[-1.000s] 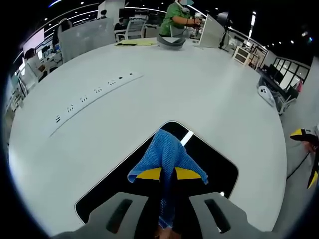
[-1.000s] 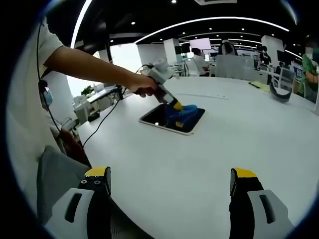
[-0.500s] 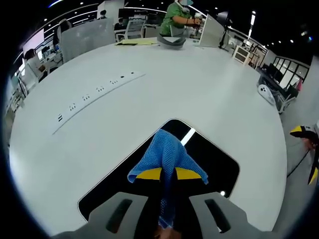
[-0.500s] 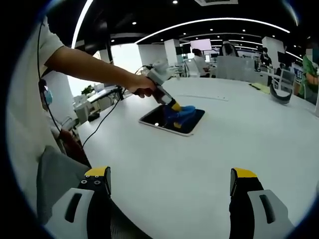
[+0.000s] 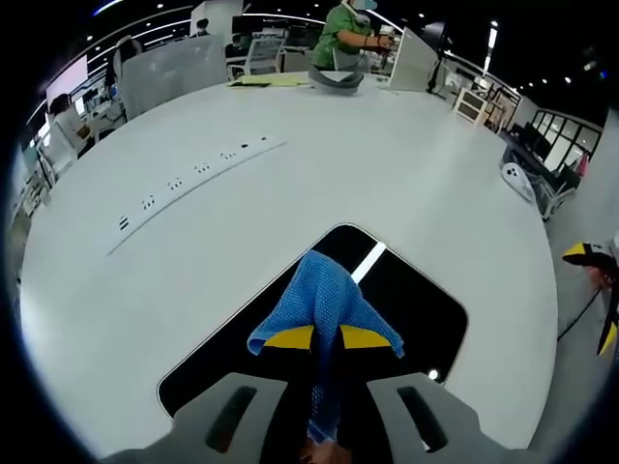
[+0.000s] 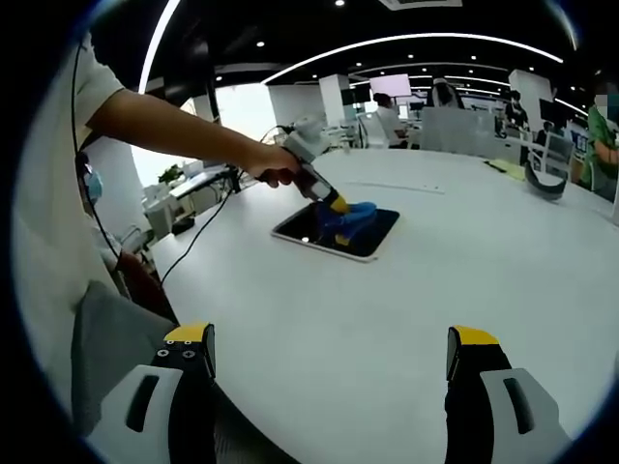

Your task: Wipe the mirror surface with the cleaning cloth until all visible marks leave the cleaned area.

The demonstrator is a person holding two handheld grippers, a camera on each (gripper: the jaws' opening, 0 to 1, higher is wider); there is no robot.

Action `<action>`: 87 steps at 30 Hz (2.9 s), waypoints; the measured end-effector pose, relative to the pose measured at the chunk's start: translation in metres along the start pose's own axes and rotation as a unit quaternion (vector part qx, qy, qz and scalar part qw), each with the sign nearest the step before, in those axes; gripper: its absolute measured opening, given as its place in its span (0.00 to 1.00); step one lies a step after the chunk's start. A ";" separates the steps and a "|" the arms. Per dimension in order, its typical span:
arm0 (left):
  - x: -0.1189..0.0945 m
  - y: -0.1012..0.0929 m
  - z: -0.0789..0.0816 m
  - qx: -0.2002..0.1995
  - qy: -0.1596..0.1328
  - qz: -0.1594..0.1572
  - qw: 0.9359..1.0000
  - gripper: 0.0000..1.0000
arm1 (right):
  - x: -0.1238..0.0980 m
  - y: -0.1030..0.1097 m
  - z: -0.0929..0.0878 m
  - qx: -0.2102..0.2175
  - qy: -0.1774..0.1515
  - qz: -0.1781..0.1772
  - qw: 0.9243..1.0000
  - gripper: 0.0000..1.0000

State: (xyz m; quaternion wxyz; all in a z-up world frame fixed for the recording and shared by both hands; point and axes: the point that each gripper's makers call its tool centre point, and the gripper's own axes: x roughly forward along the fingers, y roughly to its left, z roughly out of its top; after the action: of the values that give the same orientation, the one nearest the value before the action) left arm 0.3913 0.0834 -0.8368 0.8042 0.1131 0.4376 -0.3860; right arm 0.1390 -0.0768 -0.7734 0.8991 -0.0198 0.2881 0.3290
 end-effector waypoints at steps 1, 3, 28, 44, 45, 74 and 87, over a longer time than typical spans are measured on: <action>0.000 0.000 0.000 0.000 0.000 0.000 1.000 0.06 | 0.000 0.000 0.000 0.000 -0.001 0.000 1.000 1.00; -0.001 0.001 -0.001 0.000 0.000 0.001 1.000 0.06 | 0.001 0.001 0.000 0.000 0.000 0.001 1.000 1.00; -0.005 0.005 -0.005 0.007 0.005 0.005 1.000 0.06 | -0.002 0.002 0.000 0.001 -0.004 -0.001 1.000 1.00; -0.012 0.012 -0.013 0.019 0.016 0.014 1.000 0.06 | 0.000 0.002 0.006 -0.006 -0.007 0.002 1.000 1.00; -0.012 0.012 -0.013 0.019 0.016 0.014 1.000 0.06 | 0.000 0.002 0.007 -0.005 -0.008 0.002 1.000 1.00; -0.021 0.023 -0.022 0.024 0.024 0.021 0.999 0.06 | 0.005 0.011 0.005 -0.010 -0.002 0.015 1.000 1.00; -0.021 0.024 -0.022 0.026 0.022 0.019 0.999 0.06 | 0.002 0.005 0.005 -0.011 -0.004 0.008 1.000 1.00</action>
State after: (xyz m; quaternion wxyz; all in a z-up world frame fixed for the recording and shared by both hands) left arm 0.3879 0.1223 -0.8367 0.7984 0.1506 0.4428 -0.3793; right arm 0.1401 -0.0703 -0.7695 0.8975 -0.0261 0.2809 0.3390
